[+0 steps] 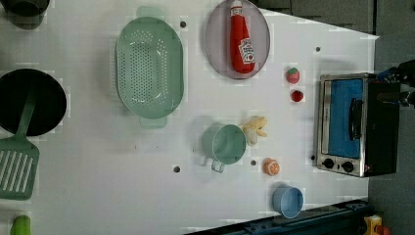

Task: Pick banana from table and place on oven.

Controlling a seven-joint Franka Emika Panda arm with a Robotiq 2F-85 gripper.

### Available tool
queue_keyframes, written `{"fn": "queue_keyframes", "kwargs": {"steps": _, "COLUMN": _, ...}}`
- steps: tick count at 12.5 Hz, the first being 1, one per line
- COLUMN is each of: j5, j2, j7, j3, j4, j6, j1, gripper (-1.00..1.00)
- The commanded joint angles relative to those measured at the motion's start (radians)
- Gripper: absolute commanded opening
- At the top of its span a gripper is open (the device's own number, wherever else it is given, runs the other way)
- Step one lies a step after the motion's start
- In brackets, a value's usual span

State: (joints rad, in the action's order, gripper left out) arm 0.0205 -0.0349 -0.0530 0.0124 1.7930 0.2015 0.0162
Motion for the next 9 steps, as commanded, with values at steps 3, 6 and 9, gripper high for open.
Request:
{"fn": "queue_keyframes", "kwargs": {"steps": 3, "j5": 0.006, "j2": -0.479, "j7": 0.18, "j3": 0.037, "j4": 0.276, "j6": -0.183, "j1": -0.016, "gripper": 1.0}}
{"fn": "queue_keyframes", "kwargs": {"steps": 6, "j5": 0.005, "j2": -0.473, "j7": 0.179, "j3": 0.036, "j4": 0.278, "j6": -0.181, "j1": -0.015, "gripper": 1.0}}
{"fn": "queue_keyframes", "kwargs": {"steps": 9, "j5": 0.005, "j2": -0.427, "j7": 0.179, "j3": 0.035, "j4": 0.303, "j6": -0.167, "j1": -0.015, "gripper": 1.0}}
